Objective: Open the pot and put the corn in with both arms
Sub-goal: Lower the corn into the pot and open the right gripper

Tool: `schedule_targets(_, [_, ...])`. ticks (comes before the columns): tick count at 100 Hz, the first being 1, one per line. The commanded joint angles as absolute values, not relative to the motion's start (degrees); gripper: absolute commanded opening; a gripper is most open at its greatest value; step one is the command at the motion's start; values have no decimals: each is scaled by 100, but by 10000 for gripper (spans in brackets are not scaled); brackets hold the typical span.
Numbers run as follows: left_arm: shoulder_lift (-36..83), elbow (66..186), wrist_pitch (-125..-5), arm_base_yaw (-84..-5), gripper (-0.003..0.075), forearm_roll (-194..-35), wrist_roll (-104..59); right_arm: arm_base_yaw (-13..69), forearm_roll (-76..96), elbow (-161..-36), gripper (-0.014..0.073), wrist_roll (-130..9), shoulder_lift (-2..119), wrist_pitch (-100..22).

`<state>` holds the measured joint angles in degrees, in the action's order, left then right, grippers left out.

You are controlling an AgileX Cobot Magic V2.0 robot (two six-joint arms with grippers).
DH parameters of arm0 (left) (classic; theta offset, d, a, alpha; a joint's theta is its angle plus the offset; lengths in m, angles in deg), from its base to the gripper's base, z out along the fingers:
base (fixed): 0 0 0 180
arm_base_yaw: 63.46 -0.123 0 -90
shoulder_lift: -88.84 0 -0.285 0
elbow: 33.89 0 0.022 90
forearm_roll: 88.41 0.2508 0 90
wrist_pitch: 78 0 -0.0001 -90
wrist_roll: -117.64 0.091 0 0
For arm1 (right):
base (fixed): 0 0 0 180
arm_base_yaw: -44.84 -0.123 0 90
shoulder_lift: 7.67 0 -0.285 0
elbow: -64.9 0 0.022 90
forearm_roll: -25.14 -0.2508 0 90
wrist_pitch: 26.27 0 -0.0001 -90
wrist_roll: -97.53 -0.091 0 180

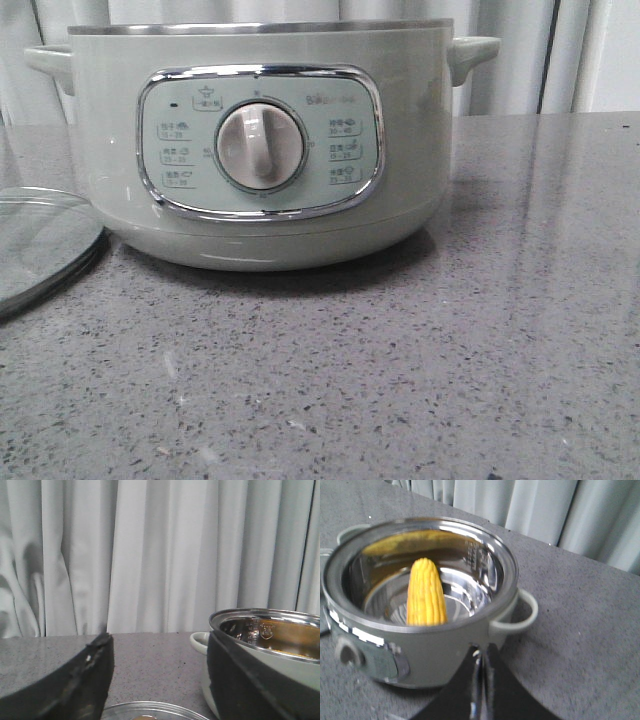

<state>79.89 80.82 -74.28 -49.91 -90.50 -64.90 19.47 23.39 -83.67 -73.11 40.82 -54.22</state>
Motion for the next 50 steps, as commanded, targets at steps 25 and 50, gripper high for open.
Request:
schedule_targets(25, [7923,8246,-7800,-5003,-20,-9099,-6526,1946,2574,-6741,-71,-7264,2312,-3984])
schedule_targets(50, [7923,8246,-7800,-5003,-20,-9099,-6526,1946,2574,-5888,-71,-7264,1372,-3571])
